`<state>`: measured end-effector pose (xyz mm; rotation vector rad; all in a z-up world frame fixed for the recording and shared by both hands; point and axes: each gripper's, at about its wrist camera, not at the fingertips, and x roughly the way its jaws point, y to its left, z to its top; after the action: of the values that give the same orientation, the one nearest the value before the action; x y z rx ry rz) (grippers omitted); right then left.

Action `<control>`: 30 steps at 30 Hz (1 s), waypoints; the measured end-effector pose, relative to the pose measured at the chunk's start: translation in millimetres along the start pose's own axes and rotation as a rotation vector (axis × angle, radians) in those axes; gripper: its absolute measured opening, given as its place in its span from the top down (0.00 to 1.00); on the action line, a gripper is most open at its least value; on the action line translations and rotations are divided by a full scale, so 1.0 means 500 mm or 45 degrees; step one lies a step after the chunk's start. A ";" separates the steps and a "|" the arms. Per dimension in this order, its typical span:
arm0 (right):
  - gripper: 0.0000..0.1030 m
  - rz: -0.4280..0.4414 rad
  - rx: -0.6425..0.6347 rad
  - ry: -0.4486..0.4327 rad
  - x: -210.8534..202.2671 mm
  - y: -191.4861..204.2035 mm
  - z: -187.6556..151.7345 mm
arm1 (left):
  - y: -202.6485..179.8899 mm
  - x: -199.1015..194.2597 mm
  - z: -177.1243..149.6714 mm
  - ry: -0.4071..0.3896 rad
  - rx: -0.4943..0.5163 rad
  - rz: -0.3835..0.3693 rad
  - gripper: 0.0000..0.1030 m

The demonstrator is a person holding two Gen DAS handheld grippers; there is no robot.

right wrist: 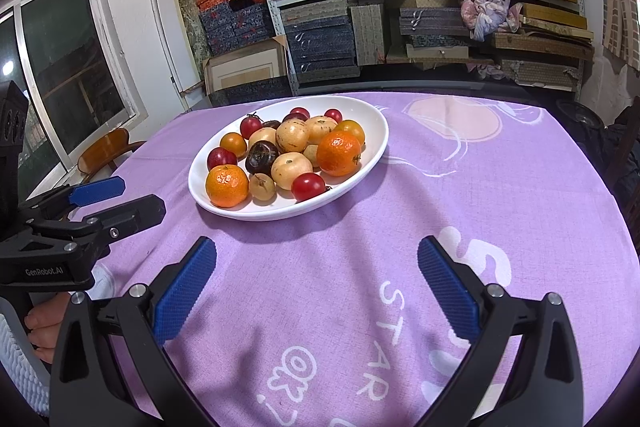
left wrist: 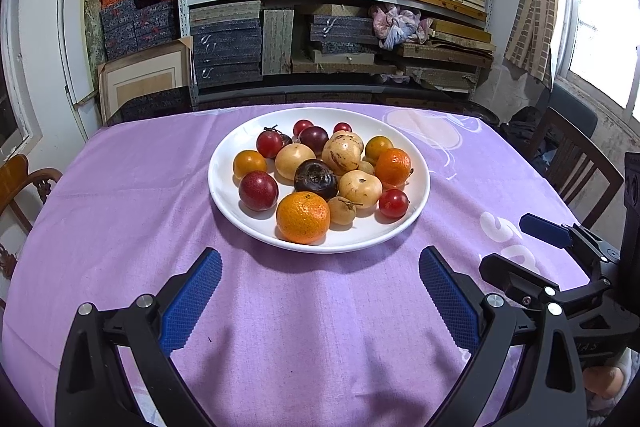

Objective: Organize fruits

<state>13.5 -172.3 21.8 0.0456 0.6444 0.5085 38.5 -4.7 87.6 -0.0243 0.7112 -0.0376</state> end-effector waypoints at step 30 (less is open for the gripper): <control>0.04 0.002 0.005 -0.001 -0.001 -0.002 0.000 | -0.003 0.010 0.000 0.033 0.011 -0.020 0.03</control>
<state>13.7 -173.7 22.1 0.0500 0.6444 0.5088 42.1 -6.4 84.3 -0.0210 0.7370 -0.0562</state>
